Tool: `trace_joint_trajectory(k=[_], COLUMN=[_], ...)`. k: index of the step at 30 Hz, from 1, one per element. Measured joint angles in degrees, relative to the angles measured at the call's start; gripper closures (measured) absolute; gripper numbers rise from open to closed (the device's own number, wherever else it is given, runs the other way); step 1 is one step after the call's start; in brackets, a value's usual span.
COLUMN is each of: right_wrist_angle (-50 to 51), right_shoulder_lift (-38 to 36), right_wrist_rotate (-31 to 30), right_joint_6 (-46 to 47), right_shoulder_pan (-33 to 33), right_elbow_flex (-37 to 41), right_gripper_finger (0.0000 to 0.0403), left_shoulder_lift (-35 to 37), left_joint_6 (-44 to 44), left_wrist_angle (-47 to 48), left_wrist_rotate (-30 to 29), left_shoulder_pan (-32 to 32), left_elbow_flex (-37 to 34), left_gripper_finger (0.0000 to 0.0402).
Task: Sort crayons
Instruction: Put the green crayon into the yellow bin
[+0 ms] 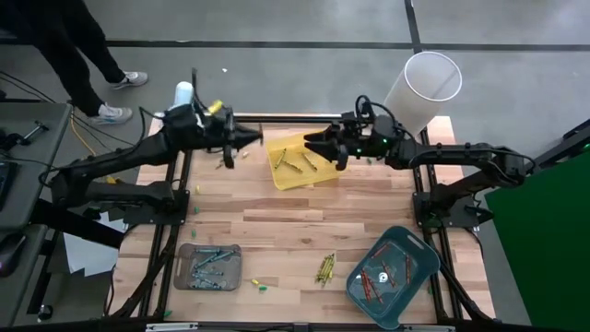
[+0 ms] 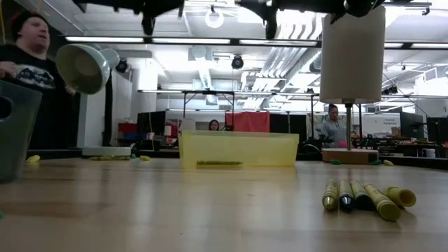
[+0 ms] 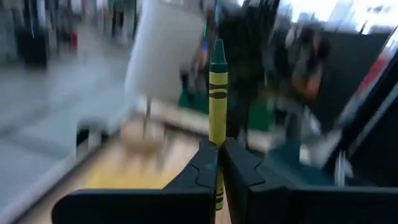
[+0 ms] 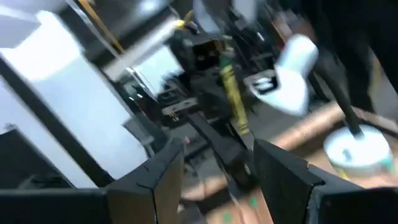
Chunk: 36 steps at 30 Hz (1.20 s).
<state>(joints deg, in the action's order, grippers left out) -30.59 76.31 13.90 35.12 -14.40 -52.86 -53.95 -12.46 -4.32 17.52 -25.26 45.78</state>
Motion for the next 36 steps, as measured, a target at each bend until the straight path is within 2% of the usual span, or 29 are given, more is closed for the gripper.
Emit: trace_joint_trajectory(k=[3,10,19,27,32,36], right_wrist_angle=[-3.29,-3.01,-1.35,0.58,-1.85,-1.66], right_shoulder_lift=[0.12,0.17,0.2,0.85,3.78,7.75], right_wrist_rotate=[-0.47,-2.11,-10.56,-9.46,-9.42,-6.8], right_joint_6=[-3.73,-6.67,-8.47,-8.61,-8.57,-9.3], right_shoulder_pan=[1.24,2.6,4.29,5.28,5.17,5.19], right_elbow_flex=[-0.02,-0.02,-0.02,0.0,-0.29,-3.87], right_gripper_finger=[0.0219,0.0219,0.0227,0.0236,0.0238,0.0238], left_shoulder_lift=[-1.04,-6.87,-16.57,-19.67,-19.67,-19.63], left_joint_6=[-1.84,-4.24,-5.4,-7.97,-7.97,-7.94], left_wrist_angle=[-7.76,-11.21,-22.95,-27.16,-27.16,-27.28], left_wrist_rotate=[0.03,0.08,0.44,0.41,0.52,1.23], left_shoulder_pan=[0.35,2.88,7.8,8.24,8.24,8.24], left_elbow_flex=[0.0,-0.17,-0.09,-0.04,-0.04,-0.03], left_gripper_finger=[0.0401,0.0402,0.0401,0.0401,0.0401,0.0401])
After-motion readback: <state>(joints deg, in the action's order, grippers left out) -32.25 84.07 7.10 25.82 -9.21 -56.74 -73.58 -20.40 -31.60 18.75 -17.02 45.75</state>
